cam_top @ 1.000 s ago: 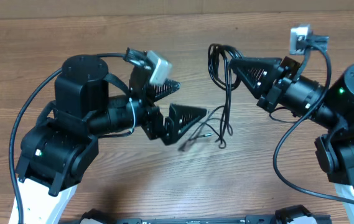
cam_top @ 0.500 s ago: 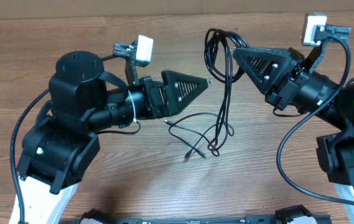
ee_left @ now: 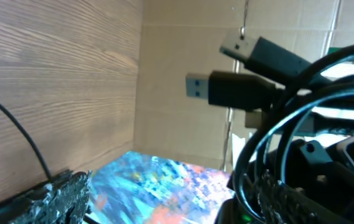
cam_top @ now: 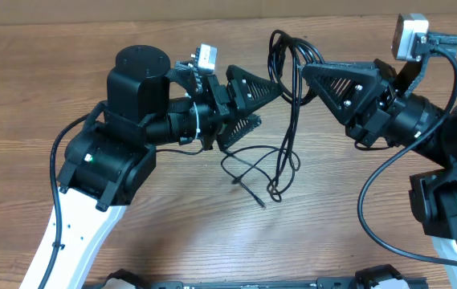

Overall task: Untangle cables
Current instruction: 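Raise the cable bundle with the right gripper while the left gripper opens beside it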

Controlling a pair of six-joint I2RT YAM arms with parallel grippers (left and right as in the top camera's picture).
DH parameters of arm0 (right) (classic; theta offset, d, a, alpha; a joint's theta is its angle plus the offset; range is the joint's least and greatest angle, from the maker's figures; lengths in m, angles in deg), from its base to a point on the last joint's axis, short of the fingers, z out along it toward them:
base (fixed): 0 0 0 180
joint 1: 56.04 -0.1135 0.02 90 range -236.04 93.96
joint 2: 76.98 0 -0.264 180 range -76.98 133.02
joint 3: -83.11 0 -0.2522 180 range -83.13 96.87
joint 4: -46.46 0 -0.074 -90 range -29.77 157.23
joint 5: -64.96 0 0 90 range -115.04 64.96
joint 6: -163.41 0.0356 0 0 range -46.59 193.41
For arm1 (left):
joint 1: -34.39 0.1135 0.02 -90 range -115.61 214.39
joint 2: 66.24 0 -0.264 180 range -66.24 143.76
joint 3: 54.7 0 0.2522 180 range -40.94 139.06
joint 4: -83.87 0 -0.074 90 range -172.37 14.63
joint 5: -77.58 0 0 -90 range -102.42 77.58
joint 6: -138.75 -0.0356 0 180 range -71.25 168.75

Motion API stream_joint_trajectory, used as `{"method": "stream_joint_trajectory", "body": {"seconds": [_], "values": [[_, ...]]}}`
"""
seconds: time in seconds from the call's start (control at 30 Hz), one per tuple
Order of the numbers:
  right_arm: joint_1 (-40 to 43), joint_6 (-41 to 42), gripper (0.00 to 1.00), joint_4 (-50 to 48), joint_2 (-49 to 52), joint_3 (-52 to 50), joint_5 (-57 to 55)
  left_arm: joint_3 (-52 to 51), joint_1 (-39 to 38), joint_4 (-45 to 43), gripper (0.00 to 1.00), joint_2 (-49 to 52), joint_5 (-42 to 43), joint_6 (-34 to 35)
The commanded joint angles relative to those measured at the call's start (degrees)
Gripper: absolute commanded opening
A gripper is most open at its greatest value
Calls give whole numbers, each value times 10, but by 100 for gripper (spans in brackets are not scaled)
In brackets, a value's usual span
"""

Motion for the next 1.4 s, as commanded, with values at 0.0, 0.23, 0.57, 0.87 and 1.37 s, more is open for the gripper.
{"method": "stream_joint_trajectory", "body": {"seconds": [0.0, 0.23, 0.57, 0.87, 1.37], "values": [[1, -3, 4, -4, 1, 12, 13, 10, -4, -18, 84, 0, 25, 28], [2, -29, 4, 7, 1, 12, 12, 10, -4, -18, 76, 0, 101, 28], [2, -29, 4, 7, 1, 12, 13, 10, -4, -18, 77, 0, 125, 76], [2, -31, 4, 9, 1, 12, 13, 10, 35, -19, 80, 0, 190, 83], [1, -31, 4, 9, 1, 12, 24, 10, 40, -19, 83, 1, 91, 112]]}}
